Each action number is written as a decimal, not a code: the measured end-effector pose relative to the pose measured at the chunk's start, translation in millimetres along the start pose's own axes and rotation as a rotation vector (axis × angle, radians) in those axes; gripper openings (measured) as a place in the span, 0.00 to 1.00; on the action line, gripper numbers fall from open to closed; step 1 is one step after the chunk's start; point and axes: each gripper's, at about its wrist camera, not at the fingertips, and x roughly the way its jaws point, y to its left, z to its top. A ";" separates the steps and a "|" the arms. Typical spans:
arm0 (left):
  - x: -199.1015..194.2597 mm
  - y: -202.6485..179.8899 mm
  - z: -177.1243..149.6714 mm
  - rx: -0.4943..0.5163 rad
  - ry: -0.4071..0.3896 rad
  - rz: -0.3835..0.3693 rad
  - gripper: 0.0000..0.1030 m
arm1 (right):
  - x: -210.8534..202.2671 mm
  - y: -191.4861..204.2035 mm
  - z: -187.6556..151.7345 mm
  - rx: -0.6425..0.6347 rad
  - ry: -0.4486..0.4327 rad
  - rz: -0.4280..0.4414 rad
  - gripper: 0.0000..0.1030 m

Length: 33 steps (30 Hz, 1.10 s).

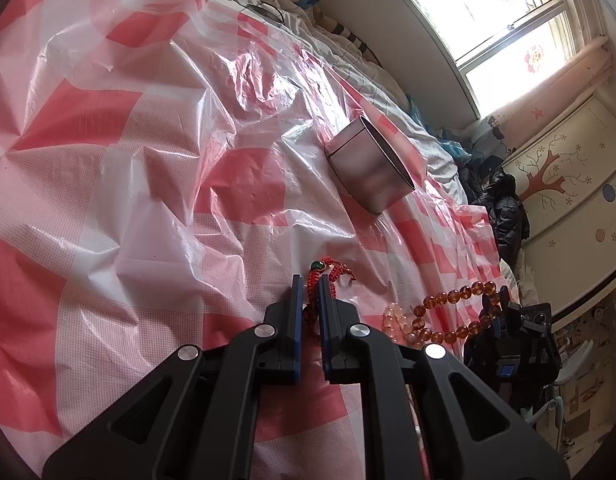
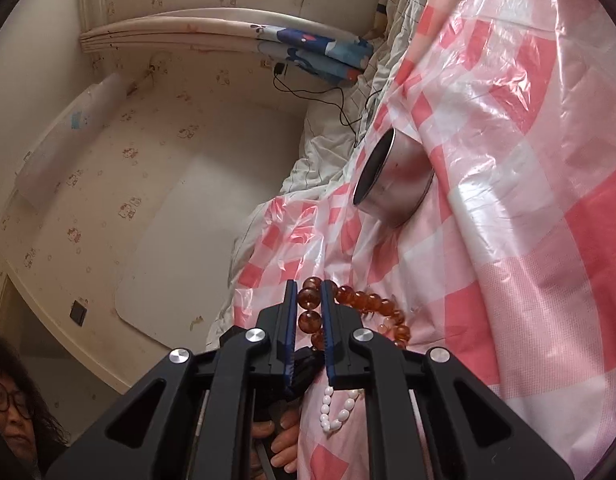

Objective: Organize jewelry

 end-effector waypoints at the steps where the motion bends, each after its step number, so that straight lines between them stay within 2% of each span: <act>1: -0.1 0.0 0.1 0.000 0.000 0.000 0.07 | 1.3 0.8 -0.5 -0.005 0.002 -0.003 0.12; 21: -3.8 1.2 -3.4 -0.009 -0.017 -0.038 0.07 | 3.3 4.8 -4.9 -0.032 -0.003 -0.016 0.12; 33: -4.5 0.5 -2.6 -0.011 -0.027 -0.052 0.07 | 0.9 0.2 -4.4 -0.028 -0.015 0.022 0.12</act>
